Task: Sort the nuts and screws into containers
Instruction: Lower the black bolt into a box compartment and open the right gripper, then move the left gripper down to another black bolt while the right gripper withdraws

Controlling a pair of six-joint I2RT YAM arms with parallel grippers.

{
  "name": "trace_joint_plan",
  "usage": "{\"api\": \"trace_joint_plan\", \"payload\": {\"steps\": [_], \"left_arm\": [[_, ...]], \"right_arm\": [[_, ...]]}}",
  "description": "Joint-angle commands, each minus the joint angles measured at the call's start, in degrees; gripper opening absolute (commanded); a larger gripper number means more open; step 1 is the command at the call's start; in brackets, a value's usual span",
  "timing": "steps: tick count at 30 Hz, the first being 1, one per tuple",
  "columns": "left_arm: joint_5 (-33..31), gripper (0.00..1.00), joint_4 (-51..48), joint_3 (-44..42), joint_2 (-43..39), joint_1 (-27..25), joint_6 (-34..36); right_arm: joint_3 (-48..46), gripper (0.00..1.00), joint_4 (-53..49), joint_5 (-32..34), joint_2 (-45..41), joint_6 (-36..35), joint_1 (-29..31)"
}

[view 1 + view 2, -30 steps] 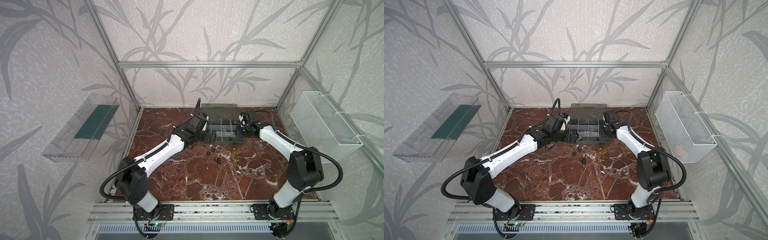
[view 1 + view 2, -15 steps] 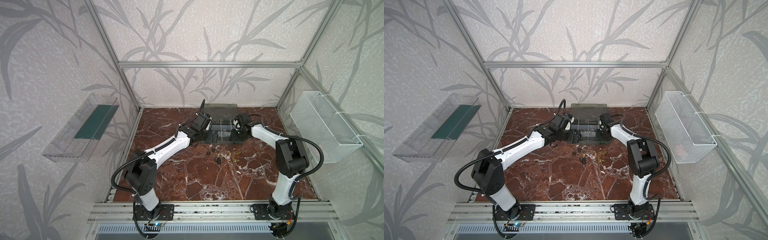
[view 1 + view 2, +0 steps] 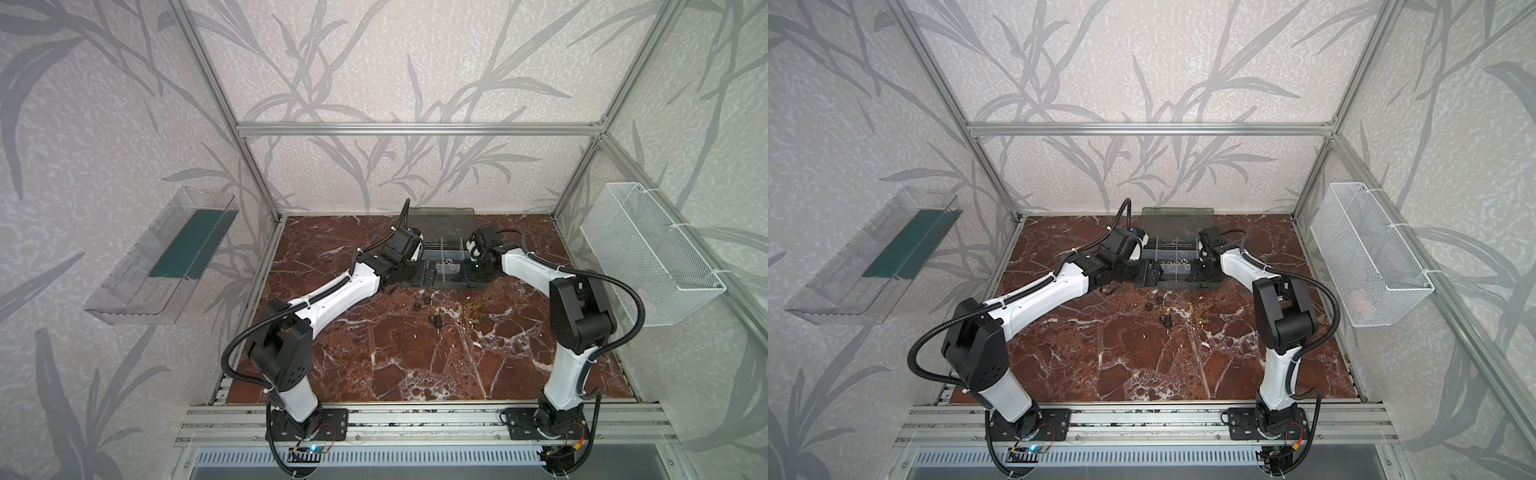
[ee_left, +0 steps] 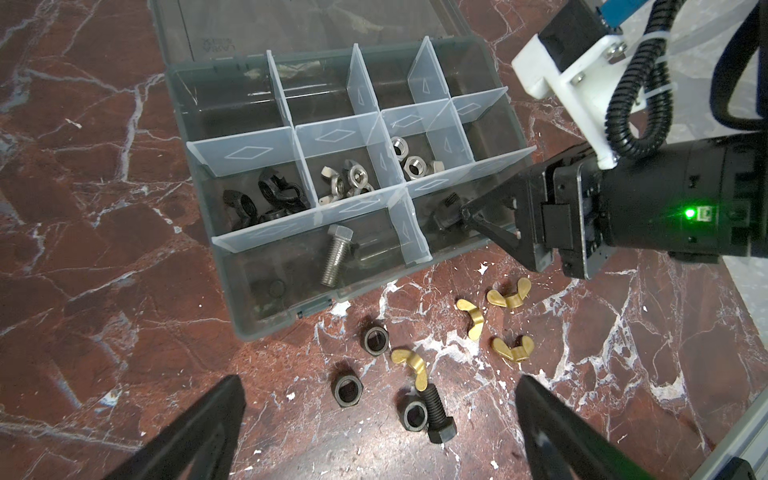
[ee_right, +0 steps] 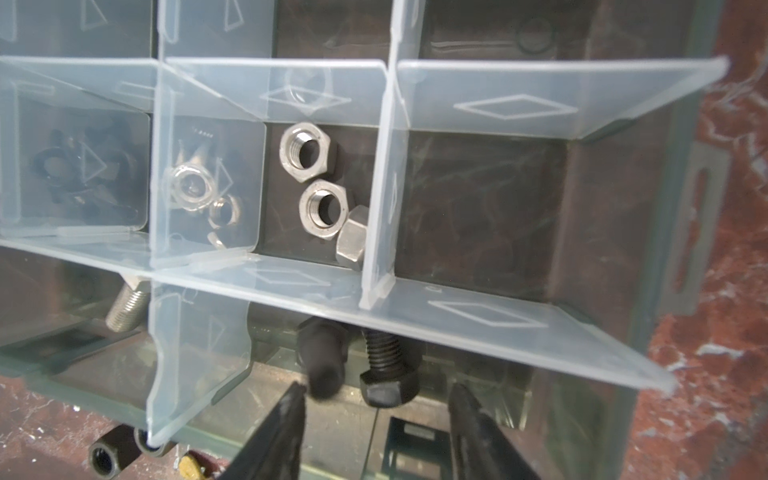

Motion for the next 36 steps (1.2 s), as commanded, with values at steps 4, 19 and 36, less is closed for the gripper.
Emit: {"api": "trace_joint_plan", "payload": {"steps": [4,19,36], "left_arm": [[-1.08,0.99,0.0,-1.99,-3.39,0.14,0.25],[0.71,0.99,-0.54,-6.06,-6.42,0.06,-1.43],[7.38,0.99,0.11,-7.42,3.17,-7.45,-8.95]], "right_arm": [[1.85,0.61,-1.58,0.02,-1.09,0.2,-0.44],[-3.18,0.71,-3.71,0.88,-14.51,0.89,-0.43],[-20.96,0.99,-5.45,1.02,-34.14,2.02,-0.43]]}}
